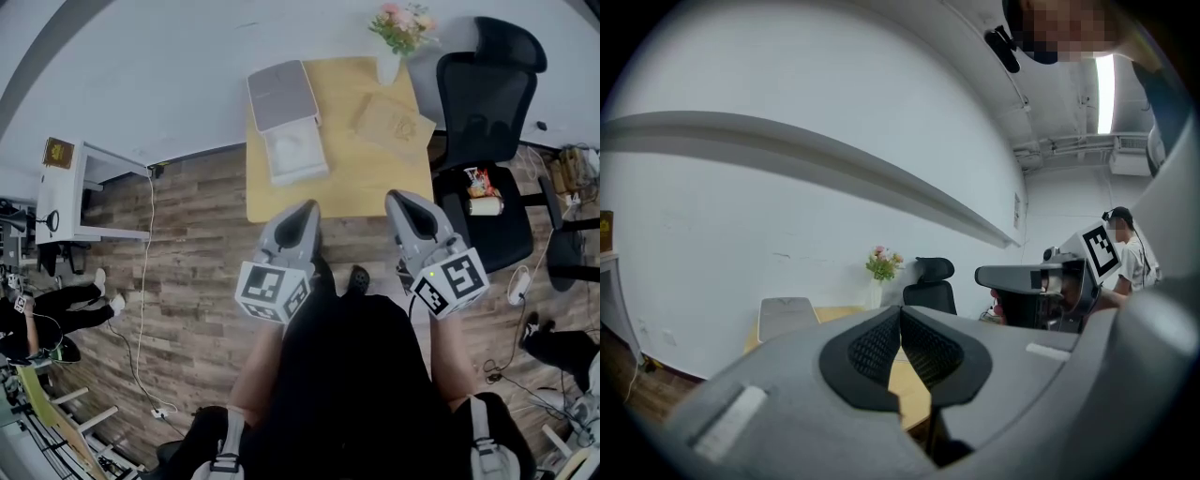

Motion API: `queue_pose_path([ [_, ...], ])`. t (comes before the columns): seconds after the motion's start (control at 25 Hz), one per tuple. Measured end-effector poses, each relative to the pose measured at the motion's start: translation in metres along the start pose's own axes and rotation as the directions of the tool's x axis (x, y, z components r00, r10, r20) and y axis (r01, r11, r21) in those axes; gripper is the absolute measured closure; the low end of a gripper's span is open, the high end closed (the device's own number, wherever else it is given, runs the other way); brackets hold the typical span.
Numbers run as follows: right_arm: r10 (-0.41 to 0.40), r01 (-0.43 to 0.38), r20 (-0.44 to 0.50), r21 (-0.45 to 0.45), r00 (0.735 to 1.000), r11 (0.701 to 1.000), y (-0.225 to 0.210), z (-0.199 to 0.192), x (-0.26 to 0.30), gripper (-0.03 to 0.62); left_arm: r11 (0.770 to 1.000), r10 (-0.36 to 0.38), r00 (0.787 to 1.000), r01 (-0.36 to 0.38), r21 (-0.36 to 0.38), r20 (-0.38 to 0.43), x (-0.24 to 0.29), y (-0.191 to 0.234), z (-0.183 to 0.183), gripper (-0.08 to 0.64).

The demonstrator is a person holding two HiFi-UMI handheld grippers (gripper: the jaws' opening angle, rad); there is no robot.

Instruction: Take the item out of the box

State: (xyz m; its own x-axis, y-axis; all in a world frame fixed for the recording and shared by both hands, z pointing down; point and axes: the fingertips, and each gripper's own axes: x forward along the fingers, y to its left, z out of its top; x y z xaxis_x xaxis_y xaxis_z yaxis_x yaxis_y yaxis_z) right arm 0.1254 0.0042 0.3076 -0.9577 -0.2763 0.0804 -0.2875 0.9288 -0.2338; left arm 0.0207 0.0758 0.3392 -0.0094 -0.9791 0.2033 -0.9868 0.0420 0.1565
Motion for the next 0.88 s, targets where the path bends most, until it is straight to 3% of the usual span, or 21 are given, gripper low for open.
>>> queue_pose_path([
  [0.36, -0.049, 0.050, -0.032, 0.017, 0.998, 0.999, -0.016, 0.004, 0.059, 0.589, 0.998, -0.062, 0.997, 0.061, -0.005, -0.054, 0.043, 0.055, 0.005, 0.549],
  [0.88, -0.159, 0.162, -0.094, 0.022, 0.983, 0.987, -0.038, -0.003, 0.140, 0.589, 0.982, -0.189, 0.975, 0.189, -0.011, -0.113, 0.110, 0.125, 0.006, 0.548],
])
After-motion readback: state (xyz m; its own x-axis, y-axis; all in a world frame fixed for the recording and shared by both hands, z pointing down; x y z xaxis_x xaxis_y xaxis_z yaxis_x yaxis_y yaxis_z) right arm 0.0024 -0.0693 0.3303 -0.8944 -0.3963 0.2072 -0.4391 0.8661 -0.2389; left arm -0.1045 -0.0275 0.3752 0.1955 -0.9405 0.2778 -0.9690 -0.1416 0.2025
